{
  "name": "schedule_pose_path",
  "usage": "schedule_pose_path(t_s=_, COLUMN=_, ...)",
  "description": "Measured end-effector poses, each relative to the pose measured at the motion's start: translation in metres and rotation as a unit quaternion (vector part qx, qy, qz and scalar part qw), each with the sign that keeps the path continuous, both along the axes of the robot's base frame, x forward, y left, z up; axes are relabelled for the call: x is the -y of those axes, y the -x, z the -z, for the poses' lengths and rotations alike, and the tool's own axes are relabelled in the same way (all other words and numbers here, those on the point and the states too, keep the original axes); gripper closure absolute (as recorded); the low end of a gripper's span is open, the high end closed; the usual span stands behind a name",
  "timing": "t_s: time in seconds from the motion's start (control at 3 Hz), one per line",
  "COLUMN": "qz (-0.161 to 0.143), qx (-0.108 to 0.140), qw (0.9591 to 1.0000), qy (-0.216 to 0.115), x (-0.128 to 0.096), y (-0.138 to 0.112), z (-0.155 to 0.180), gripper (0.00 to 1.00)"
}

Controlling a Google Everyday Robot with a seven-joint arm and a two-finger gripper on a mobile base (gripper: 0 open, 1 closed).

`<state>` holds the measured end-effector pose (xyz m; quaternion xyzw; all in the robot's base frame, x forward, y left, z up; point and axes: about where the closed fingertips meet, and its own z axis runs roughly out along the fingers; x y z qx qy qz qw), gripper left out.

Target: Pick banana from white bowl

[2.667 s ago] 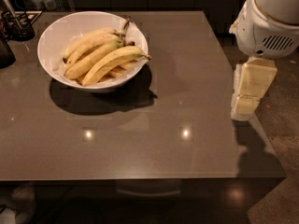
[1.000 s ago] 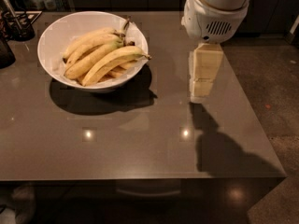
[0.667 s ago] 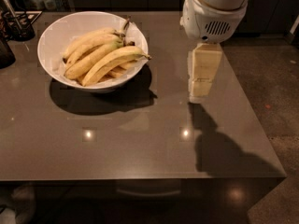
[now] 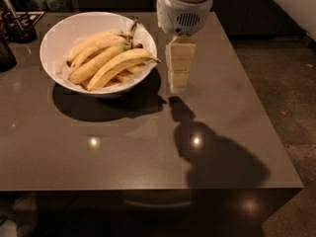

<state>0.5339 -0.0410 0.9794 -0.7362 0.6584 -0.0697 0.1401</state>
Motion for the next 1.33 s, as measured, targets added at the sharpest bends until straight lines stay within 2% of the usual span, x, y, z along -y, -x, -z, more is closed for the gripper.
schedule_pose_path(t_s=0.33, qz=-0.023, qx=-0.015, qw=0.9996, qy=0.005, x=-0.024, y=-0.014, z=0.012, gripper=0.08)
schedule_pose_path(t_s=0.67, qz=-0.036, qx=-0.031, qw=0.9989, qy=0.003, x=-0.041, y=-0.022, z=0.020, gripper=0.15)
schedule_pose_path(t_s=1.0, qz=-0.045, qx=-0.036, qw=0.9983, qy=0.002, x=-0.055, y=-0.028, z=0.023, gripper=0.23)
schedule_pose_path(t_s=1.33, qz=-0.057, qx=-0.030, qw=0.9979, qy=0.005, x=-0.066, y=-0.031, z=0.018, gripper=0.29)
